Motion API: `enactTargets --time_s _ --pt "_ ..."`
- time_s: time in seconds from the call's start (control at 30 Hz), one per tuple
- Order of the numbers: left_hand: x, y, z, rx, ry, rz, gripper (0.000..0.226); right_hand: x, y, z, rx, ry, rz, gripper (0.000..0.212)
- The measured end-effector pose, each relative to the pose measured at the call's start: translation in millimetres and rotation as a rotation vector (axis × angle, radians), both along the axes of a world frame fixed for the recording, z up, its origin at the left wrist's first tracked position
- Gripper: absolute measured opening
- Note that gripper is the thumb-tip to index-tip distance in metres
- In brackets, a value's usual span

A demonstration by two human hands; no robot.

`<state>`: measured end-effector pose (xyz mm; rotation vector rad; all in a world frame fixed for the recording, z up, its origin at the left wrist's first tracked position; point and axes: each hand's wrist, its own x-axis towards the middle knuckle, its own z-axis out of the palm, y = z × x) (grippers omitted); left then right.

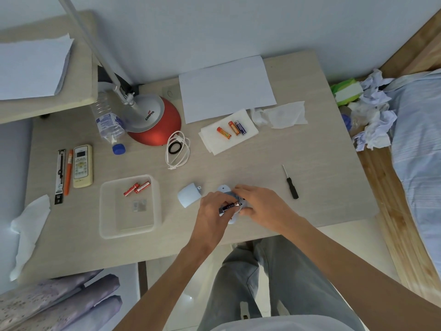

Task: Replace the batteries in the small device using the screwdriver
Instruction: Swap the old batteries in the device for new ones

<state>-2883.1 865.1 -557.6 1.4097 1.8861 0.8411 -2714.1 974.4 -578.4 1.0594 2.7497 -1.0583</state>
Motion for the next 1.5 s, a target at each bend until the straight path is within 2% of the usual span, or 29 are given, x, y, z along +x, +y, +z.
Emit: enactTargets --time_s 0.2,0.33,0.47,0.6,0.7,0.8,1.0,1.13,1.23,1.37,1.5 --pt "-28.5 -3.2 38.1 0.102 -0.019 0.139 0.014 1.3 0.6 1.3 0.017 -0.005 0.015 0.054" --pt "-84.1 -21.9 54.4 0.150 0.081 0.274 0.014 2.3 0.9 3.5 -0.019 -0.007 0.003 0.050" --pt "-151.1 -52.7 38.1 0.008 0.266 0.440 0.016 2.4 1.0 4.2 -0.020 -0.016 0.006 0.049" --pt "-186.3 -72.6 13.3 -0.160 0.338 0.385 0.014 2.4 1.6 5.4 -0.033 -0.019 0.004 0.050" --pt "-198.6 -74.2 -4.6 -0.249 0.306 0.335 0.010 2.5 1.7 5.9 -0.038 -0.015 0.005 0.051" --pt "-204.7 -70.9 -19.1 -0.337 0.227 0.379 0.019 2.2 1.9 7.7 -0.044 -0.015 0.004 0.052" --pt "-206.4 -68.2 -23.7 -0.365 0.191 0.398 0.025 2.4 0.4 9.5 -0.036 -0.017 -0.004 0.053" --pt "-199.7 -65.5 -7.0 -0.319 0.238 0.400 0.028 1.9 1.3 9.8 -0.030 -0.028 -0.004 0.054" --pt "-184.9 -51.4 21.7 -0.203 0.287 0.400 0.027 2.7 -0.4 9.3 -0.030 -0.023 -0.012 0.055" --pt "-148.8 -2.6 66.9 -0.025 0.147 0.459 0.022 3.5 -3.7 6.8 -0.039 -0.004 -0.039 0.054" --pt "-103.0 72.2 65.8 0.081 0.120 0.328 0.024 3.4 -4.3 3.4 -0.032 -0.013 -0.043 0.052"
